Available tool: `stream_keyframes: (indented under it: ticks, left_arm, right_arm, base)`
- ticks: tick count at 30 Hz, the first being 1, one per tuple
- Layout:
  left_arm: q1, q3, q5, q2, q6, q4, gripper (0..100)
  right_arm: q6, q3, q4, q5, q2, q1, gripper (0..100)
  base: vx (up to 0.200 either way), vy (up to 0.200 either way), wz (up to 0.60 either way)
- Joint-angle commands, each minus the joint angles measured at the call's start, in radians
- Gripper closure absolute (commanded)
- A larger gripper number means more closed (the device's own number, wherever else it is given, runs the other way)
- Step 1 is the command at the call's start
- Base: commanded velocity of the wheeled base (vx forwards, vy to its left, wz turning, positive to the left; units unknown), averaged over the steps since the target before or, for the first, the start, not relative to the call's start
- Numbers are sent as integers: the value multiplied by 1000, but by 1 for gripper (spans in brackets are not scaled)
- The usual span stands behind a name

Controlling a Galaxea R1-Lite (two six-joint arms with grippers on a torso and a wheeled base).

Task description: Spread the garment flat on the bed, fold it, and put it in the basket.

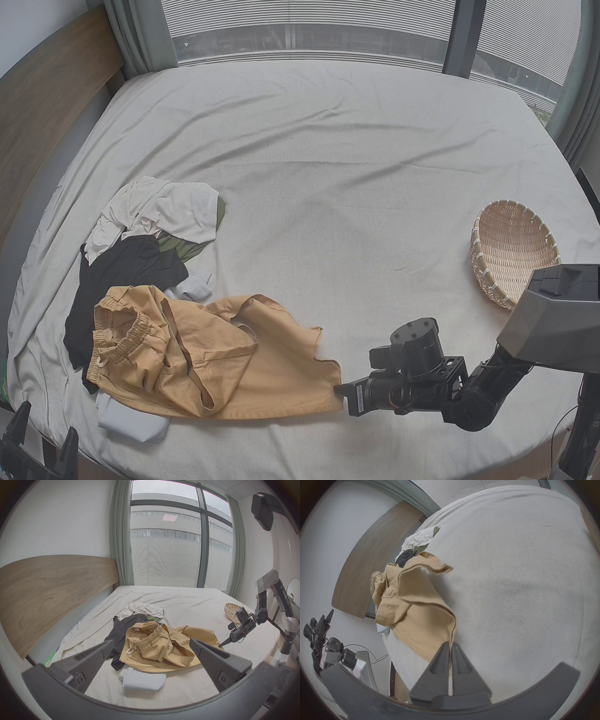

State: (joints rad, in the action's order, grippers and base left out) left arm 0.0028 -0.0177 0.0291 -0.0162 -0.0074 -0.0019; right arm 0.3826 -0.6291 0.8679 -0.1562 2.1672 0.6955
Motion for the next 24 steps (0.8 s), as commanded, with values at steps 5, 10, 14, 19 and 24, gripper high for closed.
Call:
stream_keyframes:
  ticks: [5,10,14,19,24]
  left_arm:
    - [0,18,0,13,0,-1,0]
    - [0,18,0,13,0,-1,0]
    - [0,18,0,13,0,-1,0]
    - [0,18,0,13,0,-1,0]
    - [0,18,0,13,0,-1,0]
  right_arm:
    - [2,16,0,1,-17,-8,100]
    - [1,48,34,3,-24,-11,100]
    - [-2,74,60,7,-26,-30,100]
    - [-27,115,97,9,-27,-57,100]
    - [-31,157,134,9,-41,-79,100]
  base:
    - [0,0,0]
    - [0,0,0]
    - [0,0,0]
    - [0,0,0]
    - [0,0,0]
